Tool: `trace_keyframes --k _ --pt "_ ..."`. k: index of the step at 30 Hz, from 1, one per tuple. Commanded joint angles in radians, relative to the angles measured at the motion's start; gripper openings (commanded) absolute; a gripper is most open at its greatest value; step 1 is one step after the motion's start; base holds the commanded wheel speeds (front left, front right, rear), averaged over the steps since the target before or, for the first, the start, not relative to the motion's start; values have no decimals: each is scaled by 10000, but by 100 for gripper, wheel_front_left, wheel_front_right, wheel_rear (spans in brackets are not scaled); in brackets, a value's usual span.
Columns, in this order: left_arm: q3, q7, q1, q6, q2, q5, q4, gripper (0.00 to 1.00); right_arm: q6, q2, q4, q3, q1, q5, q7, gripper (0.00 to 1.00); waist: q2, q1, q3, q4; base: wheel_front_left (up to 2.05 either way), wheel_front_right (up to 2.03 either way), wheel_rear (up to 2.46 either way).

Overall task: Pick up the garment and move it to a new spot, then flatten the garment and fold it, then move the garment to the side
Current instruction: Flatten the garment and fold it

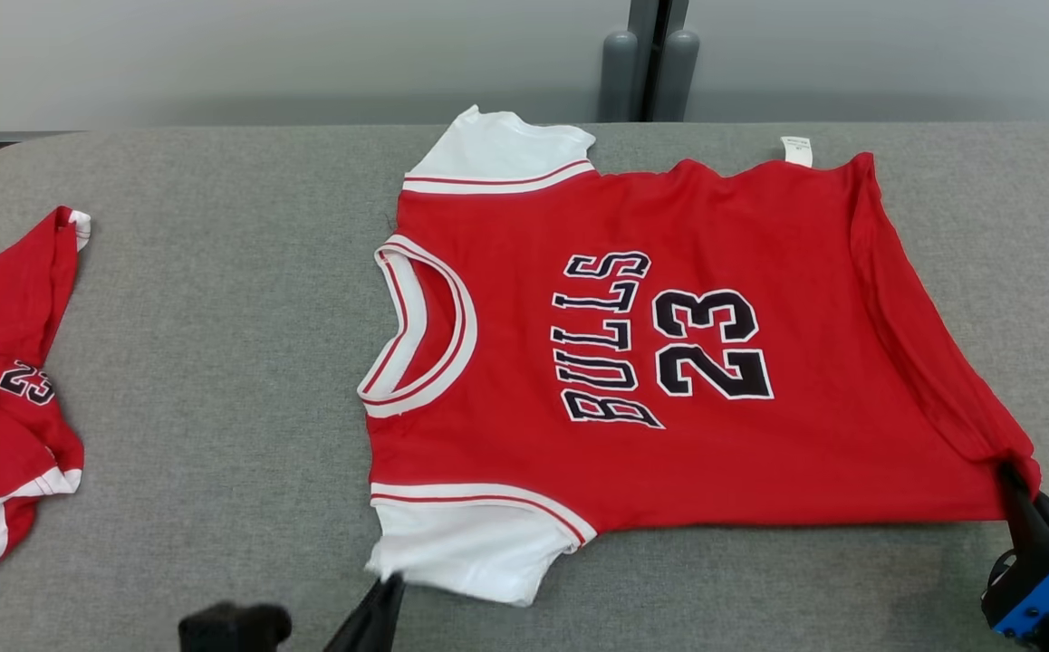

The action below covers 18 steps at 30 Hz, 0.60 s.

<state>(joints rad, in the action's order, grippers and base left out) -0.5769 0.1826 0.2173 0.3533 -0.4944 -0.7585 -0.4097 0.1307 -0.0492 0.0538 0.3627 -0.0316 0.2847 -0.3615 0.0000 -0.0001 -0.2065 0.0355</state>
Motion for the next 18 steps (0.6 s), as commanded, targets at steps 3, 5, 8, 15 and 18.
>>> trace_keyframes --k 3,5,8,15,18 --pt "-65 -142 -1261 -351 443 222 277 0 3 -27 -65 -66 -155 61 -49 0 0 1 -52 -43 0 0 0" --pt "54 -345 -1817 -536 670 240 614 0 3 -24 -5 -188 -399 46 -65 0 0 1 -86 -117 0 0 0" --pt "255 -661 -2617 -938 924 171 1215 0 5 -23 109 -440 -742 -51 -141 0 0 1 -160 -238 0 0 0" --pt "414 -1140 -4306 -1672 1246 367 2783 0 5 -24 558 -774 -1813 -13 59 0 0 1 -498 -388 0 0 0" --pt "416 -1335 -5028 -1839 1388 585 3545 0 5 -24 827 -791 -2238 43 348 0 0 1 -678 -402 0 0 0"
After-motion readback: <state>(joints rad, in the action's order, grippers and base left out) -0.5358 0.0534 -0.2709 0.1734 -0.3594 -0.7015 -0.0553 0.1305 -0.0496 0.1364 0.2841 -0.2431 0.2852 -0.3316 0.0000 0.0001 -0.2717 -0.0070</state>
